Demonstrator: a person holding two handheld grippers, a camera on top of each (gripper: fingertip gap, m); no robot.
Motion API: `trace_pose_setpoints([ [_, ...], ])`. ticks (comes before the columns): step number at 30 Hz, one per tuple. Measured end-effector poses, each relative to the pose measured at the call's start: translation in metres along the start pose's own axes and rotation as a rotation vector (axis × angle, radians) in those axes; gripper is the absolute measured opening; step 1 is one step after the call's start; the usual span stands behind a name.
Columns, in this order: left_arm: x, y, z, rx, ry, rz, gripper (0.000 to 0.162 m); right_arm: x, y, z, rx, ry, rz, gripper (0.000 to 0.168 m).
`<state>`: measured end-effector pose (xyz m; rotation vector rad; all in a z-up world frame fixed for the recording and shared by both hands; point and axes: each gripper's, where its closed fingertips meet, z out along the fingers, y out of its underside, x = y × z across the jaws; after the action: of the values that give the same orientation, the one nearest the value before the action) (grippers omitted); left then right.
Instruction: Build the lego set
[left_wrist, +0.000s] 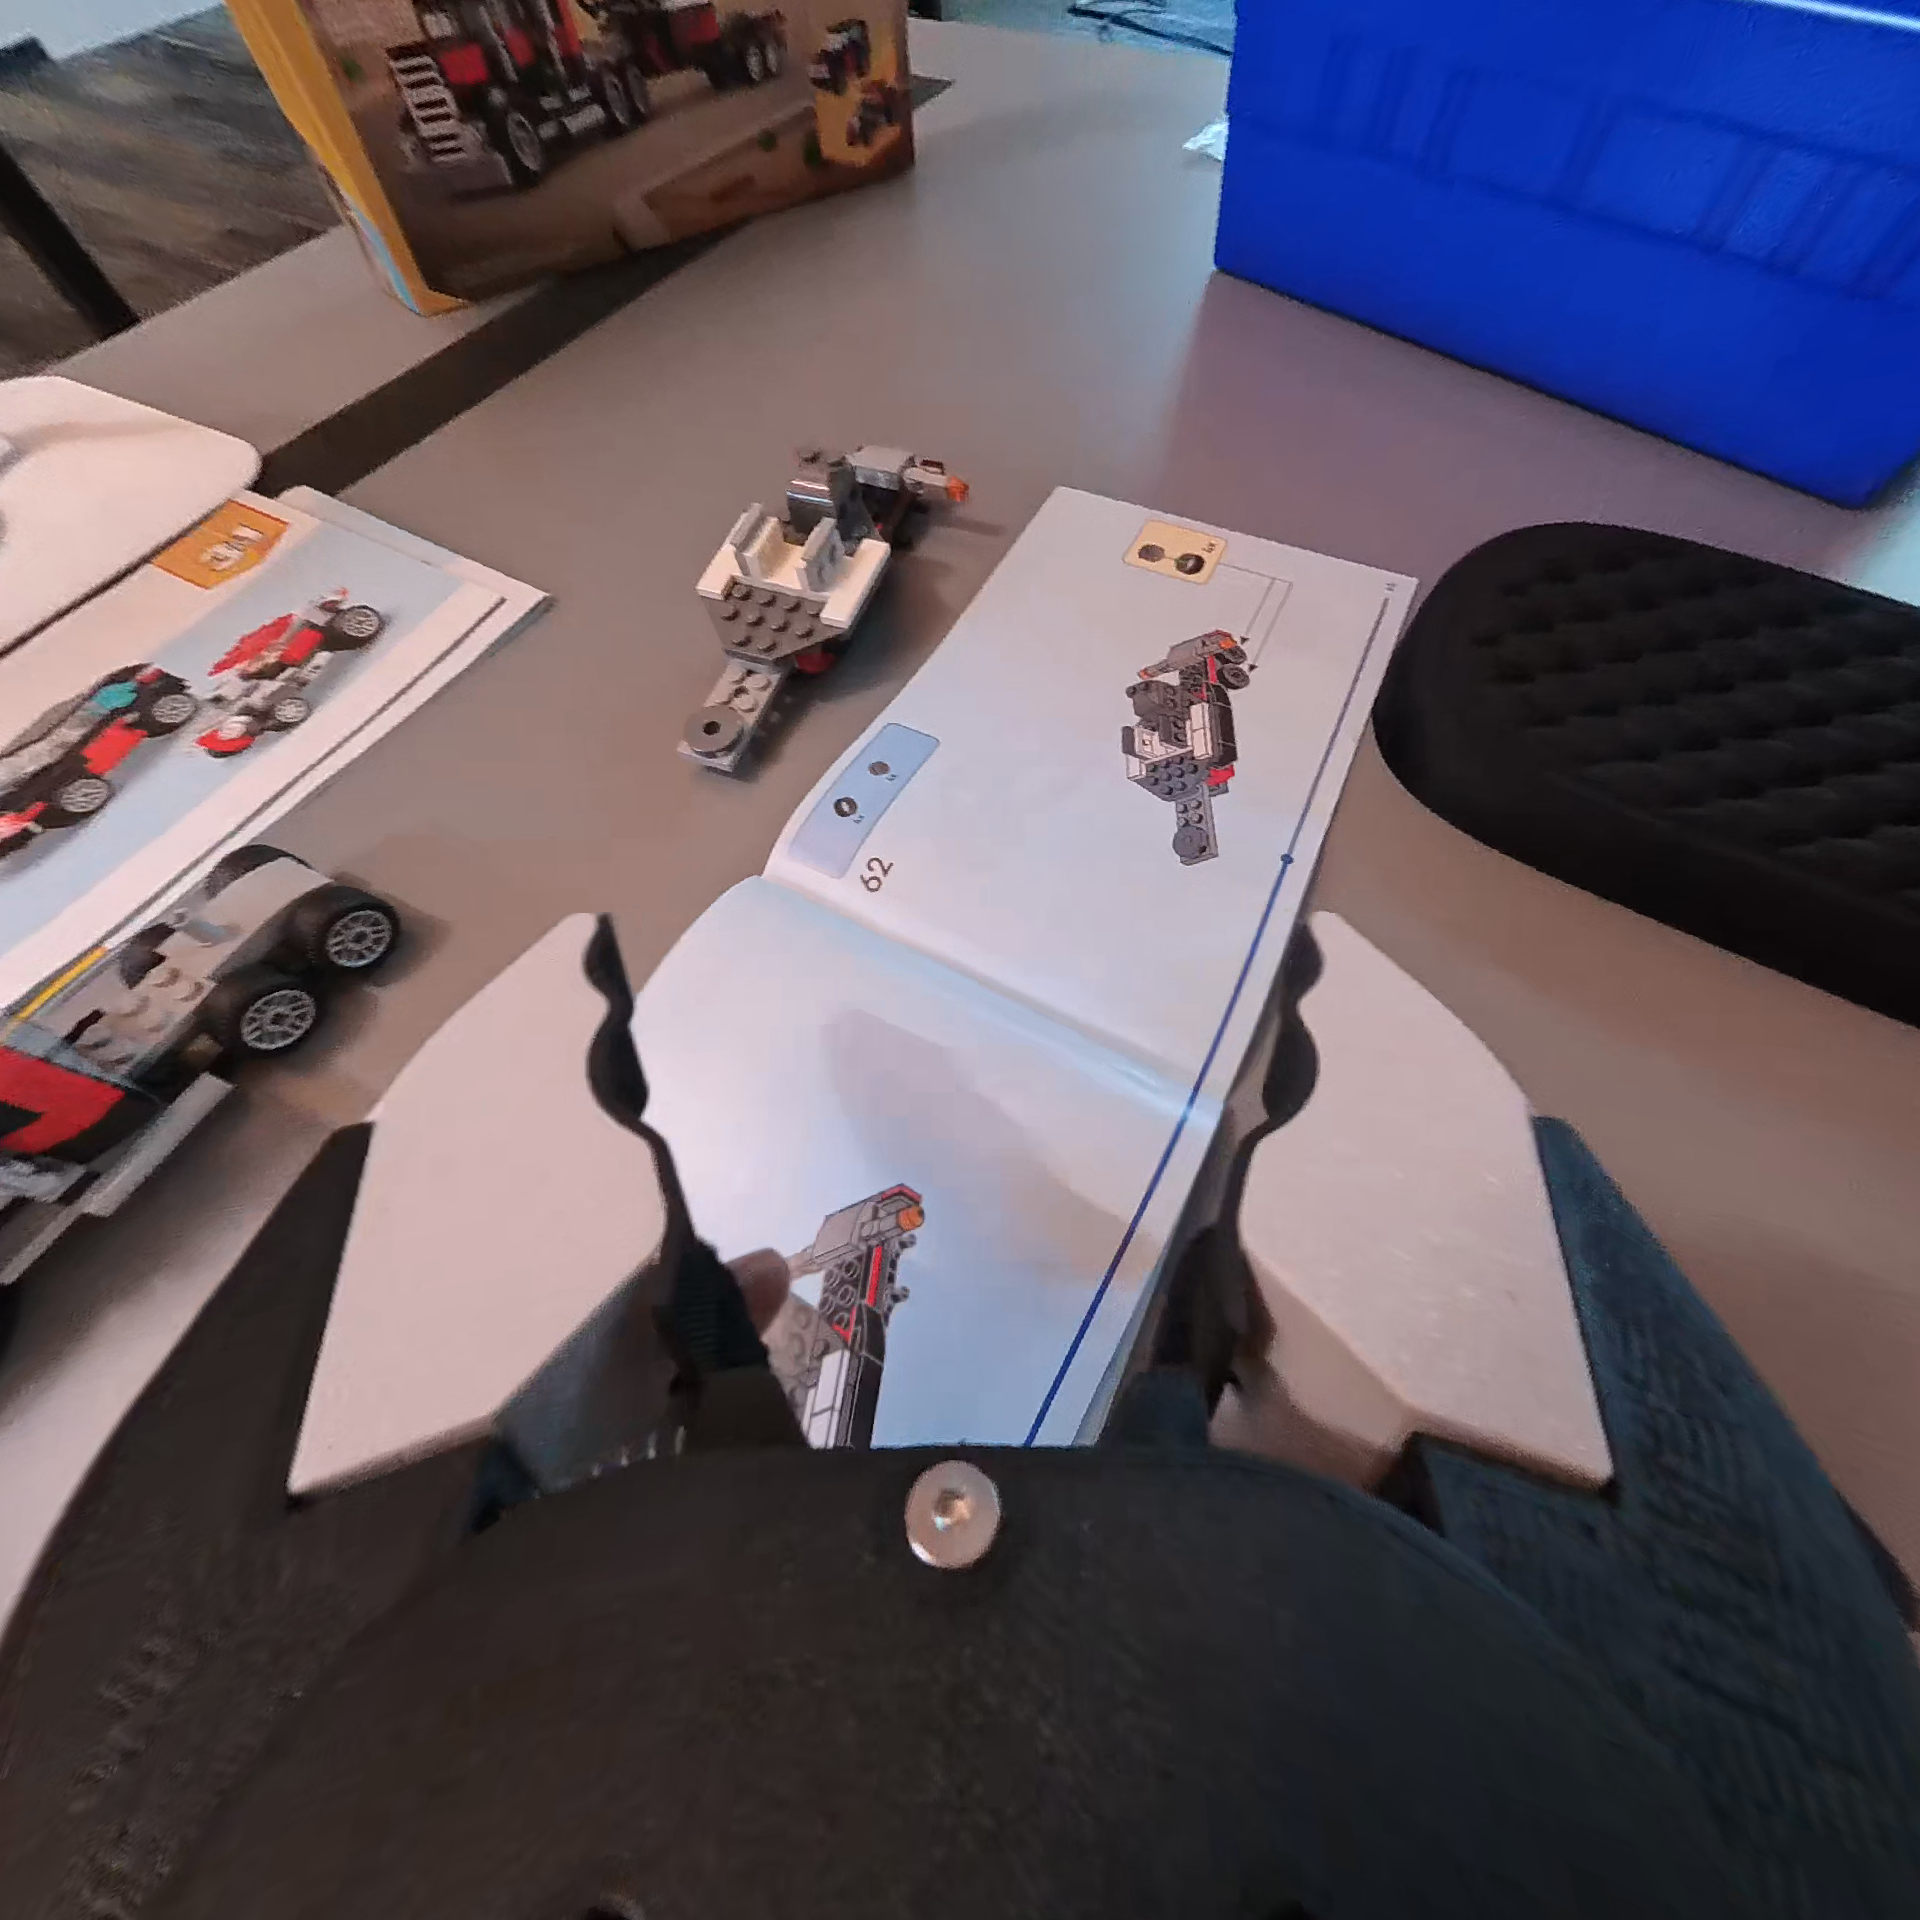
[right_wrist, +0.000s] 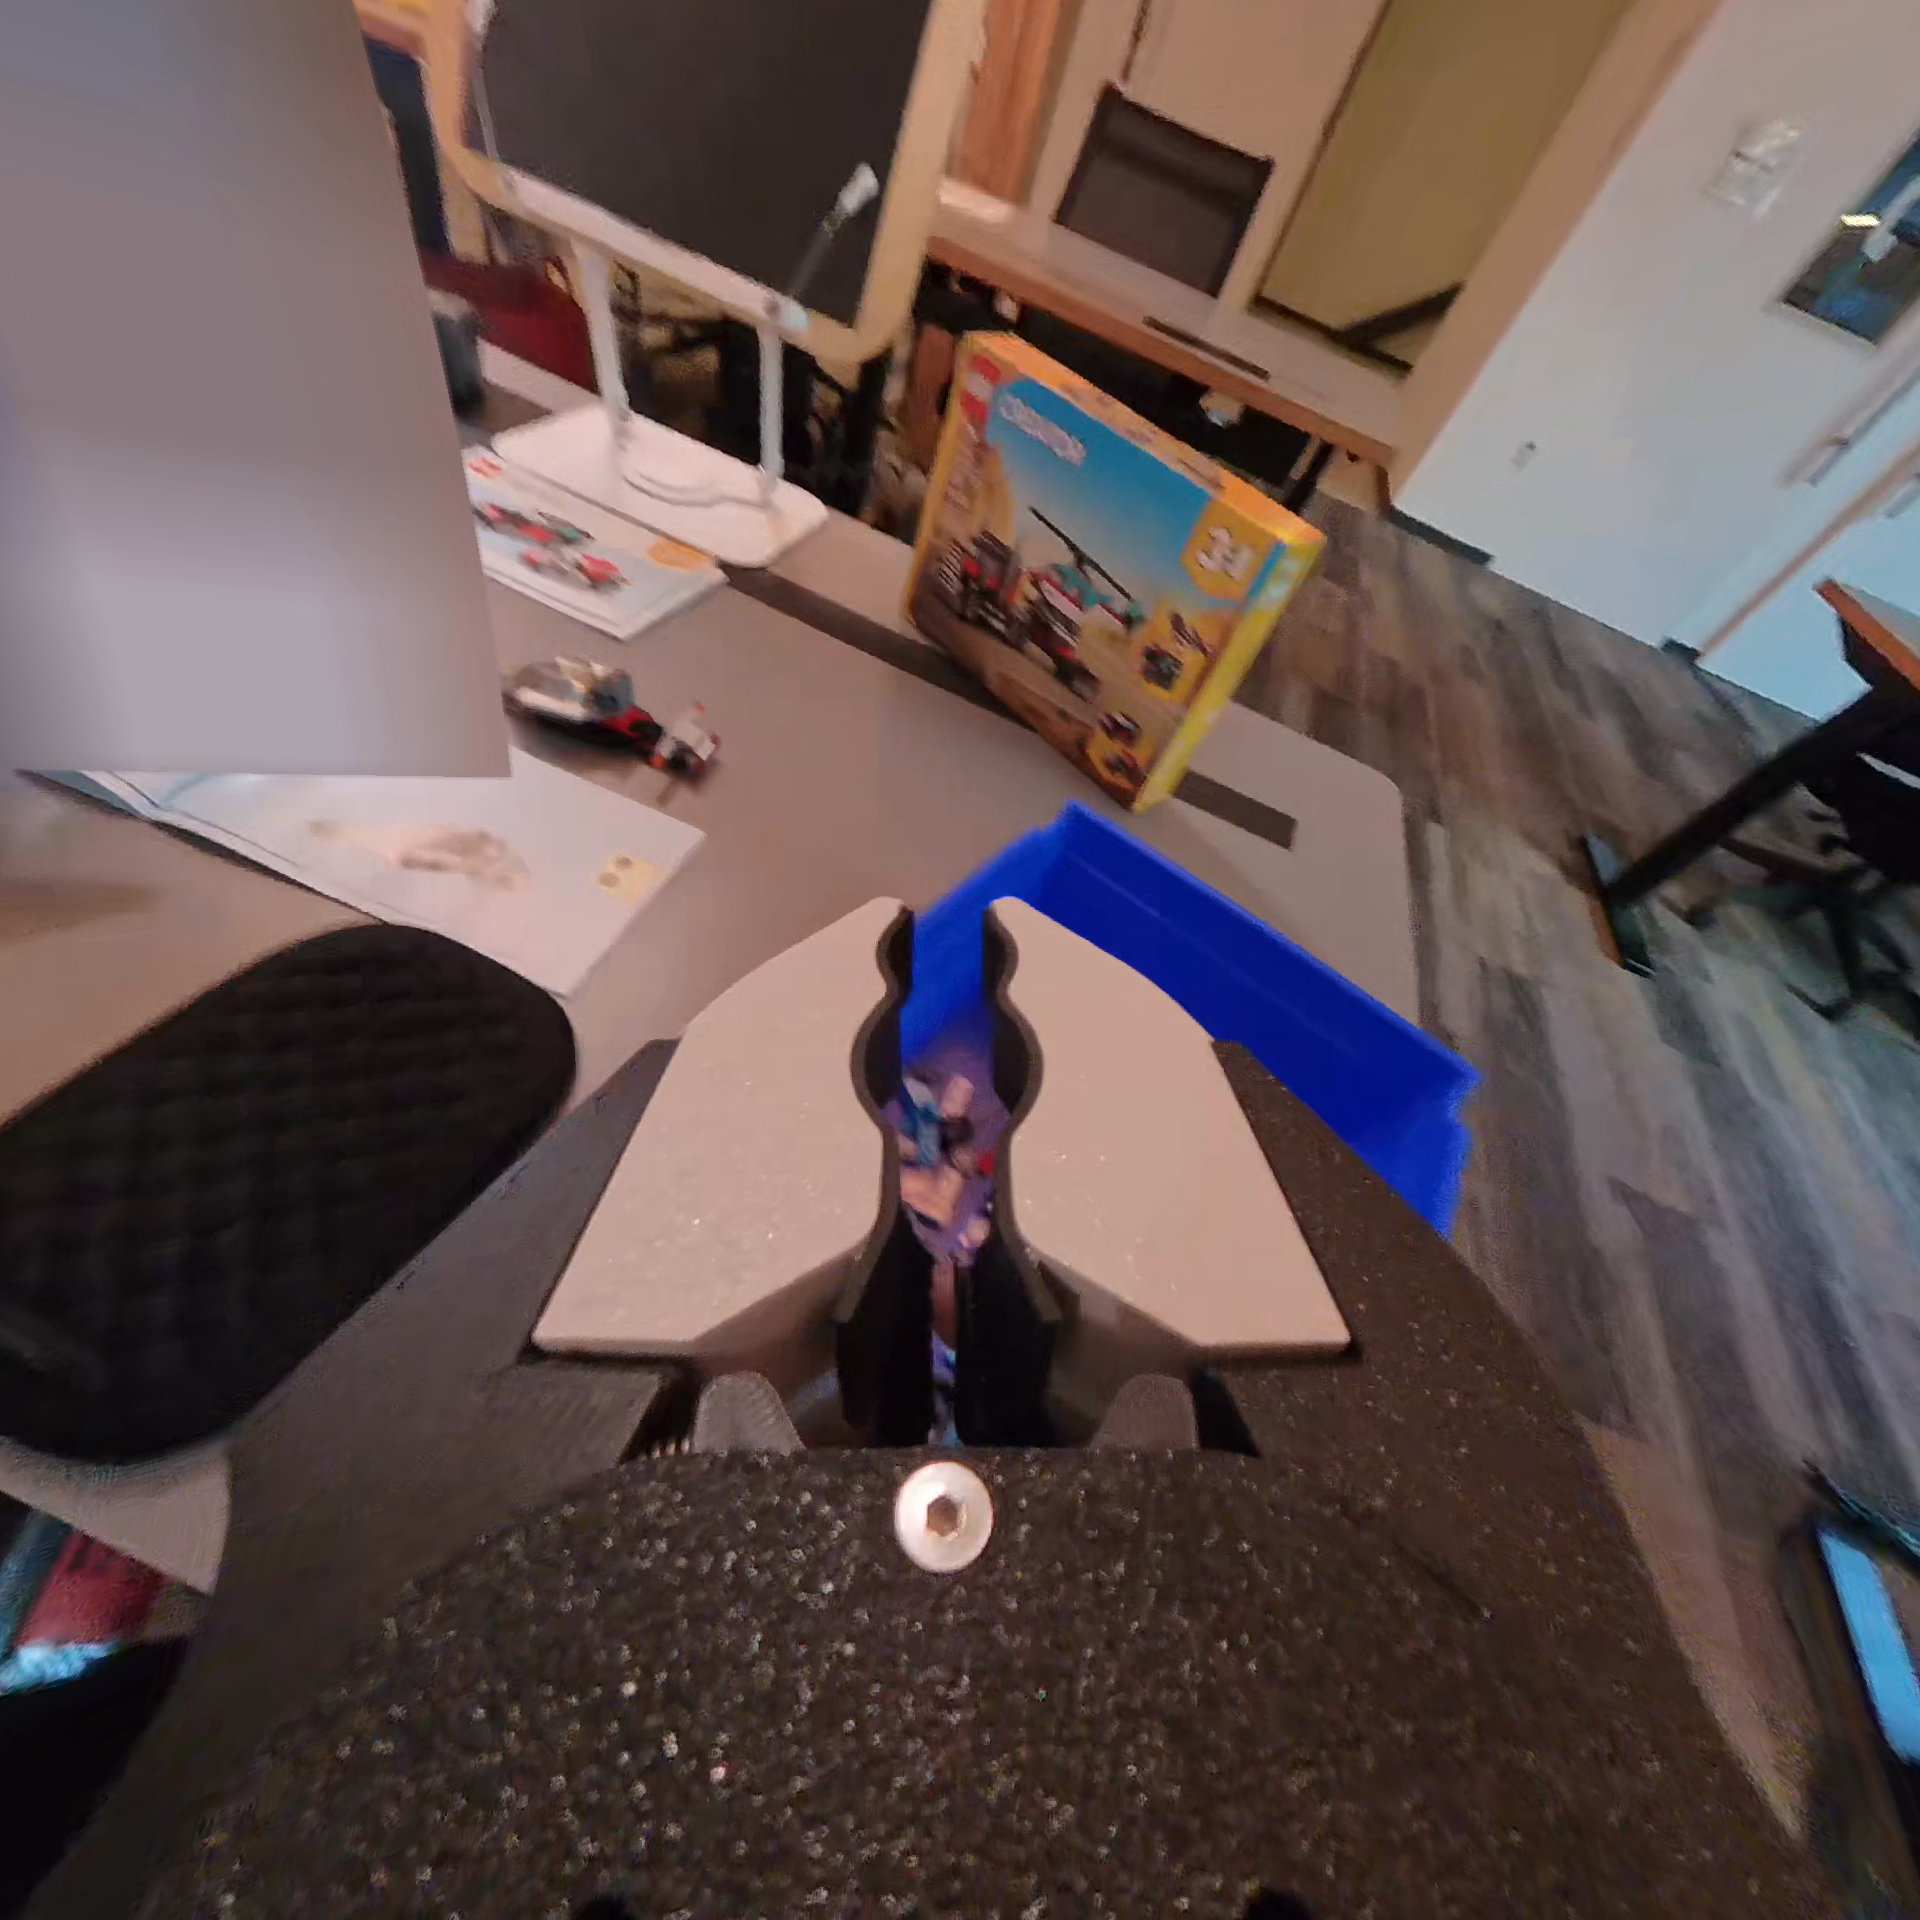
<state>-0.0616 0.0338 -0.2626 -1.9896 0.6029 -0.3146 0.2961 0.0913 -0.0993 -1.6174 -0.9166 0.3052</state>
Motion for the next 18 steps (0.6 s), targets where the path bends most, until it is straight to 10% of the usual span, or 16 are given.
trace_pose_setpoints([
  [3, -0.001, -0.004, -0.004, 0.024, -0.024, 0.022, 0.112, 0.011, 0.036, -0.008, -0.140, -0.006, -0.005, 0.029],
  [8, 0.012, -0.025, -0.019, 0.134, 0.010, 0.063, 0.005, 0.015, 0.101, 0.003, -0.397, -0.142, 0.110, 0.048],
  [18, 0.015, -0.051, -0.023, 0.222, -0.018, -0.016, 0.004, 0.018, 0.192, 0.086, -0.729, -0.265, 0.143, 0.022],
])
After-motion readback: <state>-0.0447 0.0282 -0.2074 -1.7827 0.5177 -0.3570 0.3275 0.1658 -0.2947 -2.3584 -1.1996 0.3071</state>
